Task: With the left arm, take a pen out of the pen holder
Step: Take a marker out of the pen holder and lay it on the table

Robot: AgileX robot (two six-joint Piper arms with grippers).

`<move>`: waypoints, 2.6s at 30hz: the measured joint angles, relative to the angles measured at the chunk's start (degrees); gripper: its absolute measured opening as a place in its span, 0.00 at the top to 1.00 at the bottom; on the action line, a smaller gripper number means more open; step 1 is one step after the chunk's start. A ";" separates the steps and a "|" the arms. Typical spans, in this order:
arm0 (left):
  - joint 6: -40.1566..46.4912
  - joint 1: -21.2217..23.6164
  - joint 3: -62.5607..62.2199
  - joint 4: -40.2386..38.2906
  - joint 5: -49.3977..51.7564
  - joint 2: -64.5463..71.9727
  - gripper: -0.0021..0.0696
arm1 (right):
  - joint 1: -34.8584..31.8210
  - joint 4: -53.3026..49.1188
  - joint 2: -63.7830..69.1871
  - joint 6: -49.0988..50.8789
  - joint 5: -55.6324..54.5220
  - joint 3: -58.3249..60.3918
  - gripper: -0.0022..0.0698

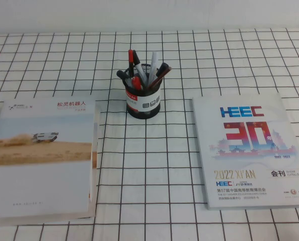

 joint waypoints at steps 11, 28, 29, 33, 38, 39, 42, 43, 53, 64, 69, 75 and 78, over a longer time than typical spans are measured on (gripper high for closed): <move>0.00 0.00 0.00 0.00 0.00 0.00 0.98 | 0.00 0.00 0.00 0.00 0.00 0.00 0.99; 0.00 0.00 0.00 0.00 0.00 0.00 0.98 | 0.00 0.00 0.00 0.00 0.00 0.00 0.99; 0.00 0.00 0.00 0.00 0.00 0.00 0.98 | 0.00 0.00 0.00 0.00 0.00 0.00 0.99; 0.00 0.00 0.00 0.00 0.00 0.00 0.98 | 0.00 0.00 0.00 0.00 0.00 0.00 0.99; 0.00 -0.10 0.00 0.00 0.11 0.00 0.98 | 0.00 0.00 0.00 0.00 0.00 0.00 0.99; 0.00 -0.10 0.00 0.00 0.11 0.00 0.98 | 0.00 0.00 0.00 0.00 0.00 0.00 0.99; 0.00 -0.10 0.00 0.00 0.11 0.00 0.98 | 0.00 0.00 0.00 0.00 0.00 0.00 0.99; 0.00 -0.10 0.00 0.00 0.11 0.00 0.98 | 0.00 0.00 0.00 0.00 0.00 0.00 0.99; 0.00 -0.10 0.00 0.00 0.11 0.00 0.98 | 0.00 0.00 0.00 0.00 0.00 0.00 0.99; -0.38 -0.10 0.00 -1.36 -5.69 0.00 0.98 | 0.00 0.00 0.00 0.00 0.00 0.00 0.99; -7.37 -0.10 0.00 -7.46 -10.32 0.00 0.98 | 0.00 0.00 0.00 0.00 0.00 0.00 0.99; -12.66 -0.10 0.00 -11.51 -14.79 0.00 0.98 | 0.00 0.00 0.00 0.00 0.00 0.00 0.99; -12.98 -0.10 0.00 -11.87 -16.34 0.00 0.98 | 0.00 0.00 0.00 0.00 0.00 0.00 0.99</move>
